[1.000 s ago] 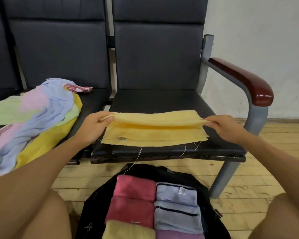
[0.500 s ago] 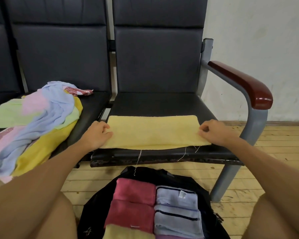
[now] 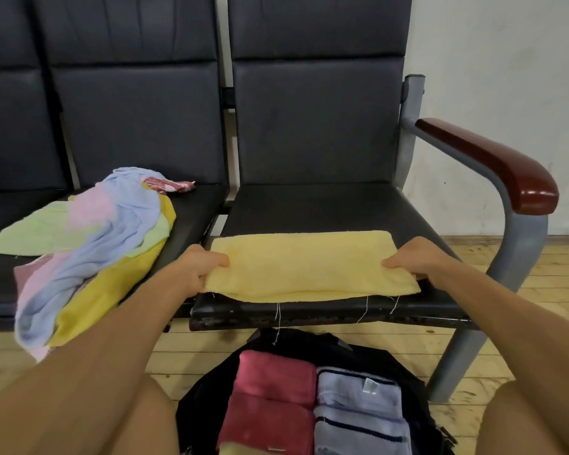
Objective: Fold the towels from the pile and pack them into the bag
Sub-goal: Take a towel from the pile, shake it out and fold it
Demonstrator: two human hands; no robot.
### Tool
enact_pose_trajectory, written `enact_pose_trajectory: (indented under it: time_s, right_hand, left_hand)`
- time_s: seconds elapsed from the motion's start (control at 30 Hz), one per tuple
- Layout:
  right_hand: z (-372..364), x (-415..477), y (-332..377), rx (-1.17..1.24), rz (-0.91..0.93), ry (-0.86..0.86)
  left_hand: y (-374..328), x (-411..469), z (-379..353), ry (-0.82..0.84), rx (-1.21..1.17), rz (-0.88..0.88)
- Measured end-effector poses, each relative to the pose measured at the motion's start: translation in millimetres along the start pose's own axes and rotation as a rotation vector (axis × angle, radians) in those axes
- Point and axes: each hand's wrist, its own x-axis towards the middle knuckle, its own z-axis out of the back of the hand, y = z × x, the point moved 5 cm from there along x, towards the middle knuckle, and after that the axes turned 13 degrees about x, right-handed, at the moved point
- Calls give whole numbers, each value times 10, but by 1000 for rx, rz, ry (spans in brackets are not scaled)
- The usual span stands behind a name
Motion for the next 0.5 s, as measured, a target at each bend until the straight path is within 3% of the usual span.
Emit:
enact_pose_trajectory:
  time_s: [0.07,0.13,0.27,0.5]
  right_hand:
    - [-30,-40,18,72,-13,48]
    - [-77,-89,9,162,-60,138]
    - [-144,-162,13,348,-140,252]
    - [-143,-169,-40,421,-146,252]
  left_hand:
    - [67,-100,60,107,-256,126]
    - [31,-190,116,132,-383,116]
    - [-276,-388,180,64,-381,-75]
    - [-964,-701,-143,28,-178,-288]
